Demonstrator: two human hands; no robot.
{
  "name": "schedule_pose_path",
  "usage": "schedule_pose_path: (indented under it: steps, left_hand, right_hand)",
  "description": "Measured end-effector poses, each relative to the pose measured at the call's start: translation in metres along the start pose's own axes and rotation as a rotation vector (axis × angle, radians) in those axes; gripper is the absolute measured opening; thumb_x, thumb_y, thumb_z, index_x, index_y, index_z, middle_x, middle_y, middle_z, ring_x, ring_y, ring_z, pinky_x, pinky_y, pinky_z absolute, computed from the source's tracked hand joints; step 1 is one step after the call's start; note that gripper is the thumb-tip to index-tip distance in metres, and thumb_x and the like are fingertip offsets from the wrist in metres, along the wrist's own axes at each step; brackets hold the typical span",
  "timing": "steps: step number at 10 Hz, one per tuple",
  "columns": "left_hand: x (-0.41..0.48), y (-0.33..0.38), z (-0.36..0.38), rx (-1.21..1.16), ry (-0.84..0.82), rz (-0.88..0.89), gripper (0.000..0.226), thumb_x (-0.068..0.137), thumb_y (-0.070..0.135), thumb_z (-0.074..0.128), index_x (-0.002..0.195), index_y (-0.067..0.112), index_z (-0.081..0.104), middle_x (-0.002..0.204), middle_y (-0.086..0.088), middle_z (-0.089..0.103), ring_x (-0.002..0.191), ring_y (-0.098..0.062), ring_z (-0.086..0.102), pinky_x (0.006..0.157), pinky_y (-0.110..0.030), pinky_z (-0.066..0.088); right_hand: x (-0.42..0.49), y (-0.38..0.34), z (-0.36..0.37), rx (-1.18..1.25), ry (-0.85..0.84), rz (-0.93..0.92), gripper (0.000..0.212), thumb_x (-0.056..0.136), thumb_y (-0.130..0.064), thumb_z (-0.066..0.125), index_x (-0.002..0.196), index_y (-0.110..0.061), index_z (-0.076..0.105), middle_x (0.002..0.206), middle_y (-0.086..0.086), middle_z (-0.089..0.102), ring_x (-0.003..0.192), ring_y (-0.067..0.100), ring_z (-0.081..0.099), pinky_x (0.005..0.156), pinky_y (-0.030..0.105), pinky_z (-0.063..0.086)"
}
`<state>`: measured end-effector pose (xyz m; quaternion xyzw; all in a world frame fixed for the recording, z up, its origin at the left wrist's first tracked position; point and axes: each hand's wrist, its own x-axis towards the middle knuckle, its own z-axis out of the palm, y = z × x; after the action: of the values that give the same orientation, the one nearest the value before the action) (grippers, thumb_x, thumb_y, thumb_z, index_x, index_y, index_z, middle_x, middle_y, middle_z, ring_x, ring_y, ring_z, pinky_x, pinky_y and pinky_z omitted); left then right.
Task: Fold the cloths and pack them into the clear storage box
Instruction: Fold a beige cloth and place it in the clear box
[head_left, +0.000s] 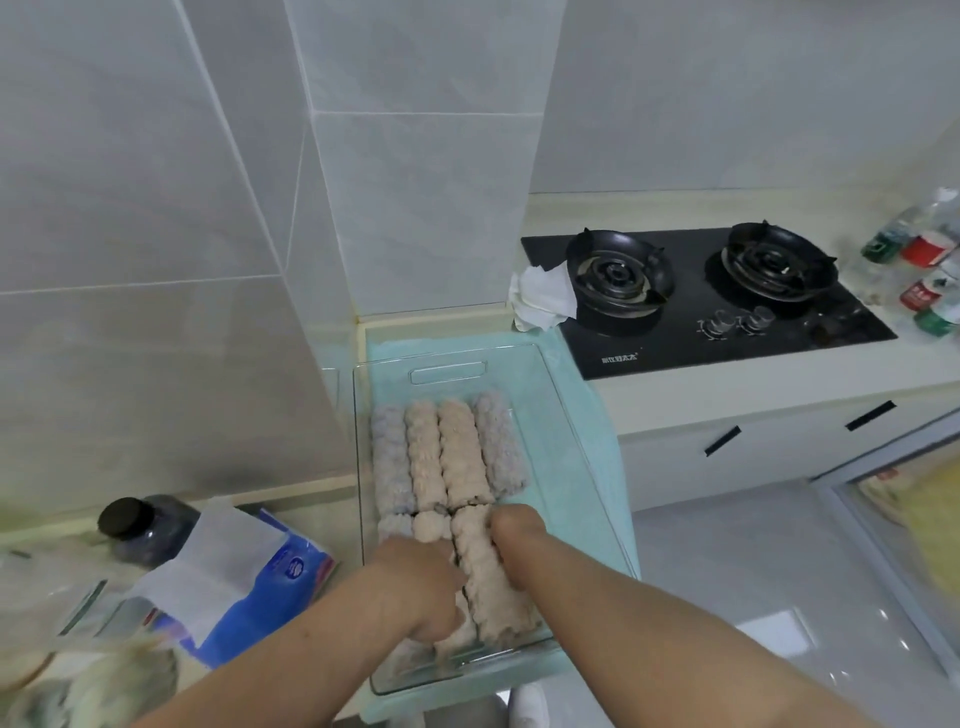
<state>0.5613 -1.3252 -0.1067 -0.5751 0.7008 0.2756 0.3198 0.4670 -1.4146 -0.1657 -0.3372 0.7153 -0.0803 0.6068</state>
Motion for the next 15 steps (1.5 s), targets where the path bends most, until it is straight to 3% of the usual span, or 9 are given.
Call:
schedule_pose_path:
  steps: [3, 4, 6, 7, 9, 11, 12, 13, 15]
  left_hand:
    - [-0.002, -0.001, 0.001, -0.025, -0.004, 0.01, 0.054, 0.098, 0.047, 0.028, 0.148, 0.026, 0.029, 0.155, -0.005, 0.024, 0.132, -0.029, 0.038, 0.099, -0.041, 0.036]
    - [-0.002, -0.002, 0.0, -0.017, -0.007, 0.019, 0.054, 0.098, 0.047, 0.028, 0.148, 0.026, 0.029, 0.155, -0.005, 0.023, 0.132, -0.03, 0.038, 0.099, -0.042, 0.036]
    - [-0.002, -0.001, -0.002, -0.03, -0.004, 0.029, 0.053, 0.097, 0.043, 0.031, 0.146, 0.024, 0.03, 0.152, -0.007, 0.027, 0.128, -0.031, 0.041, 0.097, -0.042, 0.038]
    - [-0.001, -0.001, -0.002, -0.025, -0.005, 0.024, 0.052, 0.097, 0.043, 0.031, 0.146, 0.023, 0.031, 0.151, -0.008, 0.028, 0.127, -0.032, 0.042, 0.096, -0.042, 0.038]
    - [0.0, -0.002, -0.002, -0.049, 0.009, 0.034, 0.051, 0.097, 0.042, 0.033, 0.144, 0.023, 0.033, 0.148, -0.007, 0.032, 0.125, -0.031, 0.044, 0.093, -0.041, 0.039]
    - [0.001, -0.005, 0.002, -0.211, 0.101, 0.032, 0.039, 0.096, 0.033, 0.043, 0.13, 0.016, 0.049, 0.131, -0.007, 0.044, 0.112, -0.03, 0.052, 0.082, -0.037, 0.041]
    - [0.001, -0.012, 0.004, -0.308, 0.133, 0.058, 0.035, 0.094, 0.028, 0.044, 0.126, 0.017, 0.05, 0.132, -0.004, 0.047, 0.115, -0.026, 0.051, 0.094, -0.038, 0.044]
    - [-0.005, -0.018, -0.004, -0.383, 0.173, 0.077, 0.038, 0.095, 0.029, 0.043, 0.132, 0.022, 0.049, 0.136, 0.003, 0.048, 0.121, -0.02, 0.048, 0.099, -0.034, 0.041]
    - [-0.043, -0.051, -0.044, -0.572, 0.449, -0.001, 0.031, 0.099, 0.038, 0.043, 0.128, 0.03, 0.051, 0.133, 0.01, 0.049, 0.119, -0.012, 0.048, 0.098, -0.028, 0.039]
  right_hand:
    - [-0.005, 0.0, -0.004, -0.734, 0.075, -0.256, 0.028, 0.085, -0.021, 0.047, 0.106, -0.015, 0.064, 0.11, 0.009, 0.063, 0.1, 0.026, 0.061, 0.08, 0.027, 0.047]
    - [-0.007, -0.005, -0.017, -0.467, -0.1, -0.075, 0.017, 0.092, -0.019, 0.044, 0.085, -0.014, 0.058, 0.082, 0.008, 0.063, 0.067, 0.02, 0.056, 0.063, 0.025, 0.045]
    - [-0.009, -0.005, -0.035, 0.008, -0.408, 0.235, 0.029, 0.097, -0.033, 0.038, 0.101, -0.014, 0.06, 0.097, 0.011, 0.055, 0.078, 0.025, 0.054, 0.078, 0.042, 0.052]
    - [-0.012, 0.001, -0.03, 0.081, -0.434, 0.23, 0.032, 0.099, -0.036, 0.038, 0.094, -0.014, 0.06, 0.079, 0.006, 0.057, 0.06, 0.02, 0.054, 0.064, 0.032, 0.053]
    - [-0.03, -0.011, -0.035, -0.377, -0.369, 0.184, 0.038, 0.098, -0.046, 0.035, 0.094, -0.015, 0.056, 0.092, 0.008, 0.057, 0.082, 0.026, 0.055, 0.076, 0.043, 0.045]
    - [-0.017, 0.015, -0.022, -0.001, -0.544, 0.29, 0.06, 0.098, -0.056, 0.029, 0.124, -0.012, 0.06, 0.117, 0.014, 0.068, 0.11, 0.031, 0.063, 0.104, 0.053, 0.042]
    - [-0.017, 0.01, -0.027, -0.062, -0.473, 0.239, 0.053, 0.099, -0.051, 0.03, 0.11, -0.01, 0.062, 0.098, 0.011, 0.069, 0.093, 0.027, 0.064, 0.096, 0.045, 0.046]
    - [-0.023, -0.003, -0.037, -0.194, -0.403, 0.226, 0.052, 0.097, -0.053, 0.028, 0.101, -0.011, 0.058, 0.118, 0.014, 0.065, 0.103, 0.029, 0.06, 0.089, 0.042, 0.046]
    - [-0.033, -0.013, -0.04, -0.38, -0.306, 0.17, 0.051, 0.099, -0.053, 0.024, 0.094, -0.016, 0.059, 0.088, 0.008, 0.065, 0.078, 0.024, 0.061, 0.069, 0.034, 0.048]
